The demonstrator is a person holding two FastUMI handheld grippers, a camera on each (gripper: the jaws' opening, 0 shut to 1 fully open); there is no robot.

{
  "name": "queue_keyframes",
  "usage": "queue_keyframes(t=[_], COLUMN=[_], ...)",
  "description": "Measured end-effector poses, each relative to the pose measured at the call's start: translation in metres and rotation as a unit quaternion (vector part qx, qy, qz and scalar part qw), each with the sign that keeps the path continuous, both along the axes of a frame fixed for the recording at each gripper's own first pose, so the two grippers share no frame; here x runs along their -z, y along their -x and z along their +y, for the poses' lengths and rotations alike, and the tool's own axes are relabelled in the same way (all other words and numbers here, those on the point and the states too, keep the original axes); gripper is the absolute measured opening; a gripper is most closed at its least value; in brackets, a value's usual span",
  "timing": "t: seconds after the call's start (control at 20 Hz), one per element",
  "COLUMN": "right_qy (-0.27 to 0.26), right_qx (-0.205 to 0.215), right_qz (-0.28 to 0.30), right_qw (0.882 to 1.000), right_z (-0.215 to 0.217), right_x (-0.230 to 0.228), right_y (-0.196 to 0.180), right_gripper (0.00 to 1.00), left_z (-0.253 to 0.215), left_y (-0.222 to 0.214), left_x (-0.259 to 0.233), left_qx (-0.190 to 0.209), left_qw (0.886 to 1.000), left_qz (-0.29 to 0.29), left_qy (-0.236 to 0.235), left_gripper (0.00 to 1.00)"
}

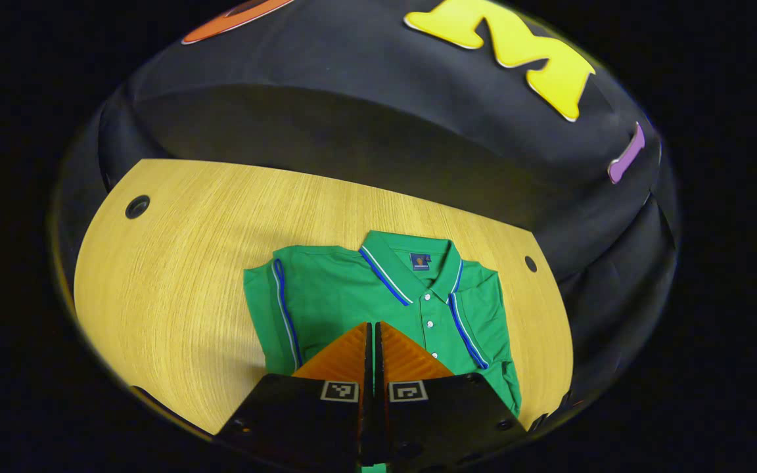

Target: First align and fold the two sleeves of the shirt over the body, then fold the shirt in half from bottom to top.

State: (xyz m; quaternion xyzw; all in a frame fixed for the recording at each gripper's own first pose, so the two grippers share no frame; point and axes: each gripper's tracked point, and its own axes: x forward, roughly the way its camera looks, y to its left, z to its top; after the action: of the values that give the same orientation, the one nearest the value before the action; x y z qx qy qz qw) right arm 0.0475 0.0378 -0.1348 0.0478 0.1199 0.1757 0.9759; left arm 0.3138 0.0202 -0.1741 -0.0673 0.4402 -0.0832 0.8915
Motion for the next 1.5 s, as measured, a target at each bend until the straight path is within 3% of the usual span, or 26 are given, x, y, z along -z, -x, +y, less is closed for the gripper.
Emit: queue_keyframes(t=[0.05, 0.1, 0.2, 0.4, 0.5, 0.55, 0.65, 0.7, 0.75, 1.0, 1.05, 1.15, 1.2, 1.25, 1.5], right_qy=[0.003, 0.004, 0.001, -0.003, -0.005, -0.007, -0.009, -0.009, -0.010, -0.012, -0.013, -0.014, -0.013, -0.012, -0.010], right_qx=[0.001, 0.000, -0.003, -0.003, -0.004, -0.004, -0.003, -0.002, -0.001, -0.003, -0.004, -0.009, -0.010, -0.009, -0.010], right_qz=[0.000, -0.001, 0.001, 0.004, 0.008, 0.010, 0.014, 0.014, 0.014, 0.017, 0.020, 0.025, 0.024, 0.023, 0.018], right_qw=[1.000, 1.000, 1.000, 1.000, 1.000, 1.000, 1.000, 1.000, 1.000, 1.000, 1.000, 1.000, 1.000, 1.000, 1.000], right_z=[-0.001, -0.001, 0.000, 0.000, 0.000, 0.000, -0.002, -0.003, -0.004, -0.001, 0.001, 0.004, 0.003, 0.003, 0.002], right_x=[0.002, 0.003, 0.004, 0.006, 0.009, 0.010, 0.011, 0.010, 0.010, 0.013, 0.015, 0.017, 0.017, 0.017, 0.015], right_y=[0.000, 0.000, 0.001, 0.001, -0.002, -0.003, -0.002, -0.002, -0.003, -0.003, -0.003, -0.002, -0.002, -0.001, -0.002], right_gripper=[0.96, 0.96, 0.96, 0.96, 0.96, 0.96, 0.96, 0.96, 0.96, 0.92, 0.96, 0.96, 0.92, 0.96, 0.96], left_z=[0.022, 0.040, 0.052, 0.069, 0.072, 0.075, 0.081, 0.082, 0.084, 0.101, 0.102, 0.104, 0.103, 0.103, 0.102], left_y=[-0.003, -0.005, -0.003, 0.000, -0.002, -0.002, 0.001, 0.000, -0.001, -0.002, -0.002, 0.001, -0.001, -0.001, -0.006], left_x=[0.008, 0.016, 0.030, 0.046, 0.052, 0.056, 0.064, 0.066, 0.069, 0.057, 0.058, 0.065, 0.065, 0.065, 0.034], left_qx=[-0.008, -0.020, -0.037, -0.059, -0.060, -0.061, -0.066, -0.069, -0.076, -0.086, -0.085, -0.084, -0.085, -0.084, -0.076], left_qw=[0.998, 0.995, 0.996, 0.992, 0.990, 0.989, 0.986, 0.987, 0.986, 0.986, 0.986, 0.986, 0.987, 0.987, 0.989], left_qz=[0.000, 0.008, 0.030, 0.054, 0.056, 0.060, 0.075, 0.075, 0.071, 0.052, 0.054, 0.066, 0.061, 0.058, 0.019], left_qy=[-0.062, -0.094, -0.080, -0.101, -0.113, -0.122, -0.132, -0.127, -0.127, -0.136, -0.135, -0.129, -0.122, -0.120, -0.128], left_gripper=[0.03, 0.03, 0.07, 0.60, 0.60, 0.48, 0.46, 0.56, 0.46, 0.30, 0.22, 0.15, 0.06, 0.03, 0.03])
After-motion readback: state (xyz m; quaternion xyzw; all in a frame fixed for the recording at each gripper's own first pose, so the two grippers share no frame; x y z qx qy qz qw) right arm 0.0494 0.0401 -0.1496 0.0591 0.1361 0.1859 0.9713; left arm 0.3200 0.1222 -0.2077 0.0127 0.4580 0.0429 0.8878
